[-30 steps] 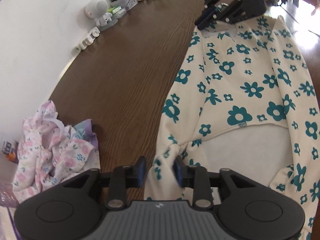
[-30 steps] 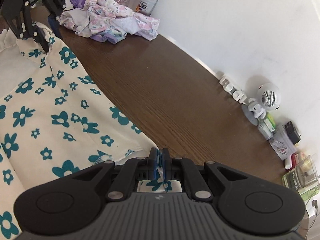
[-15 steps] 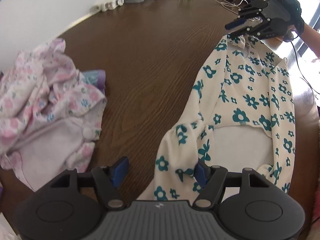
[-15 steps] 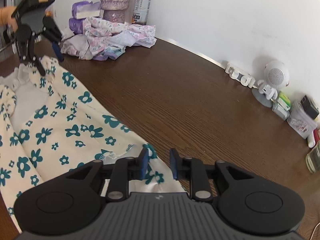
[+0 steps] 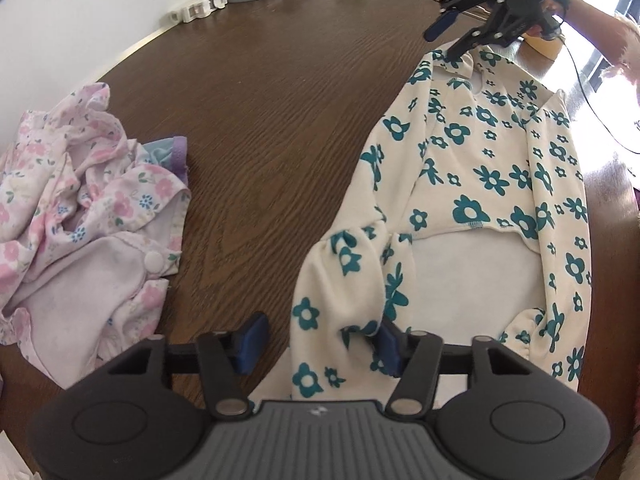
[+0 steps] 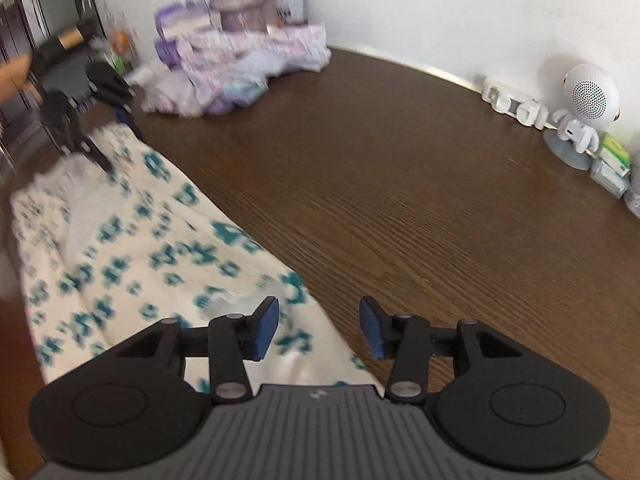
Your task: Fold clothes
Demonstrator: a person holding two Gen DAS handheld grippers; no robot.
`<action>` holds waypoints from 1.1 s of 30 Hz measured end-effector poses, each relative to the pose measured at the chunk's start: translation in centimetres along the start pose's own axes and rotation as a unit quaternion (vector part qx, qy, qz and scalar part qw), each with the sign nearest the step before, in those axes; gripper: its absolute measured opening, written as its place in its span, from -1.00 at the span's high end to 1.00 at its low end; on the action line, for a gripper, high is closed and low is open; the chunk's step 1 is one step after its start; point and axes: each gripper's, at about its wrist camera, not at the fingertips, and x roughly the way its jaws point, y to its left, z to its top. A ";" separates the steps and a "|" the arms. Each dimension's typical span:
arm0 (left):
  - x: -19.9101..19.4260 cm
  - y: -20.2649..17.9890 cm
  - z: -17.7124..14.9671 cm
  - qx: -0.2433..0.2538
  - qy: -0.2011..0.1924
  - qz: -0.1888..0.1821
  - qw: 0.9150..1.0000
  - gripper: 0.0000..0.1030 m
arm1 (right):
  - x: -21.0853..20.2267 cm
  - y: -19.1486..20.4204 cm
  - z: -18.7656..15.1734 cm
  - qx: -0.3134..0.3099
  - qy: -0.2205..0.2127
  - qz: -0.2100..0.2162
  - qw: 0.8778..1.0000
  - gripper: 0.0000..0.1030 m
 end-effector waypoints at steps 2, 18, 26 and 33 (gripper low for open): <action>-0.1 -0.3 0.1 -0.004 -0.007 -0.005 1.000 0.65 | 0.9 0.2 0.1 -0.005 0.014 -0.008 1.000 0.13; -0.2 -17.3 -5.0 0.214 -0.089 0.342 0.911 0.78 | -2.4 14.1 -6.5 -0.197 -0.078 -0.235 0.949 0.87; 2.9 -25.7 -9.9 0.336 -0.082 0.454 0.821 0.80 | -2.1 21.6 -13.2 -0.268 -0.098 -0.354 0.891 0.88; 4.0 -26.6 -10.6 0.339 -0.055 0.471 0.813 0.80 | -1.2 22.7 -14.7 -0.262 -0.084 -0.369 0.888 0.87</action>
